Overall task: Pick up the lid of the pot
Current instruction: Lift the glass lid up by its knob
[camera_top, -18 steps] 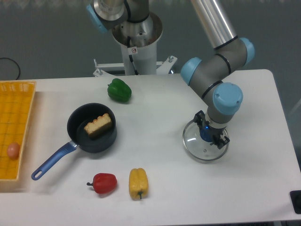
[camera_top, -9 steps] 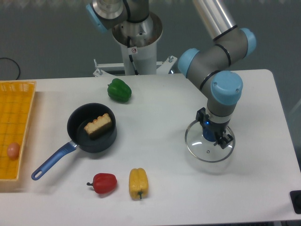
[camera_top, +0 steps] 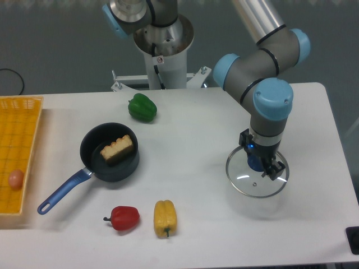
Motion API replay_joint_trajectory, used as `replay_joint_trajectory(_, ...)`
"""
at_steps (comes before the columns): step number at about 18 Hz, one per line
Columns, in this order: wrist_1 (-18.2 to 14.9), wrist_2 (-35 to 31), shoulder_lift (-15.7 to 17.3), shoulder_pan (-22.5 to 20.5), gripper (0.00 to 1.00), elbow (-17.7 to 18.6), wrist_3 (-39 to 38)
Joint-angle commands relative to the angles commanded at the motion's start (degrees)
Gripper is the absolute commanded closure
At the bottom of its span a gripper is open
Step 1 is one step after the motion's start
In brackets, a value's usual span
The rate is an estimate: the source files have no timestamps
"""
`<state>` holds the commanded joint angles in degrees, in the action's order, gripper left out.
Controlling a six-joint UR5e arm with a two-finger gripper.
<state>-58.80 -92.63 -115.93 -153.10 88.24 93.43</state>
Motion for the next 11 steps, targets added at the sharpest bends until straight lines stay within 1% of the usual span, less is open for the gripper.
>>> replay_joint_trajectory(4,-0.35,-2.12,0.0,0.09,0.36,-0.18,0.18)
replay_joint_trajectory(11,-0.44,-2.38,-0.26,0.09,0.36,-0.18,0.18)
